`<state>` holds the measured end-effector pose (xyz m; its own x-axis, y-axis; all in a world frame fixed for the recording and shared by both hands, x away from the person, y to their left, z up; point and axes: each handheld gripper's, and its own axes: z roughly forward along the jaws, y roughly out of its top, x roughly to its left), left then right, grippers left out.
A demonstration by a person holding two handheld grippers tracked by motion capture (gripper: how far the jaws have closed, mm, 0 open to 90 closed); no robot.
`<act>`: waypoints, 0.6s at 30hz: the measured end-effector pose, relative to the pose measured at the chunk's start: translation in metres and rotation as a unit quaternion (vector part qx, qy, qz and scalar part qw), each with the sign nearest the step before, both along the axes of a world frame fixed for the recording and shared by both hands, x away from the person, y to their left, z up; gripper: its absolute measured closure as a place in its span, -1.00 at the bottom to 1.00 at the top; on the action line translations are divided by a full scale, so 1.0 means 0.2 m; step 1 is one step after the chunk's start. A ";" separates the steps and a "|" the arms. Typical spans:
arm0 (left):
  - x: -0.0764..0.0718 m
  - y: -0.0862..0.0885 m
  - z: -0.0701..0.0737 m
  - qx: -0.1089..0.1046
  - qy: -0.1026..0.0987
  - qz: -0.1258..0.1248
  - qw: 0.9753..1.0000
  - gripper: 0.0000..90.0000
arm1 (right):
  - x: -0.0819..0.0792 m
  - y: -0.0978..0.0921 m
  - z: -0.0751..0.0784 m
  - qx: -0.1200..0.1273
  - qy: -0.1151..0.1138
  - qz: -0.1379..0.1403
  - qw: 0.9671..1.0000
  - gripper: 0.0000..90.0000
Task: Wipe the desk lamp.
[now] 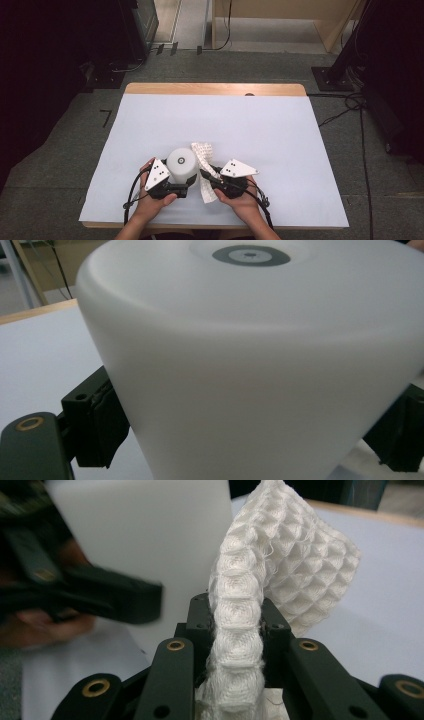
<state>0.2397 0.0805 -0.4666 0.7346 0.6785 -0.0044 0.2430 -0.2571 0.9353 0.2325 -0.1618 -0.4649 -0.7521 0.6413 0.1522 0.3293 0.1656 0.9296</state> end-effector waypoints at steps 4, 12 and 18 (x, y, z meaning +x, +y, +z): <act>0.03 0.01 -0.04 0.015 0.005 0.005 1.000 -0.81 | -0.02 -0.01 0.06 0.016 -0.030 0.014 0.999 0.62; 0.02 0.00 -0.05 0.032 0.005 0.035 0.999 -0.85 | 0.02 -0.06 0.01 0.016 -0.009 -0.023 1.000 0.61; -0.03 -0.03 -0.02 0.020 -0.011 0.073 0.997 -0.86 | 0.04 -0.10 0.00 0.013 -0.001 -0.058 0.998 0.61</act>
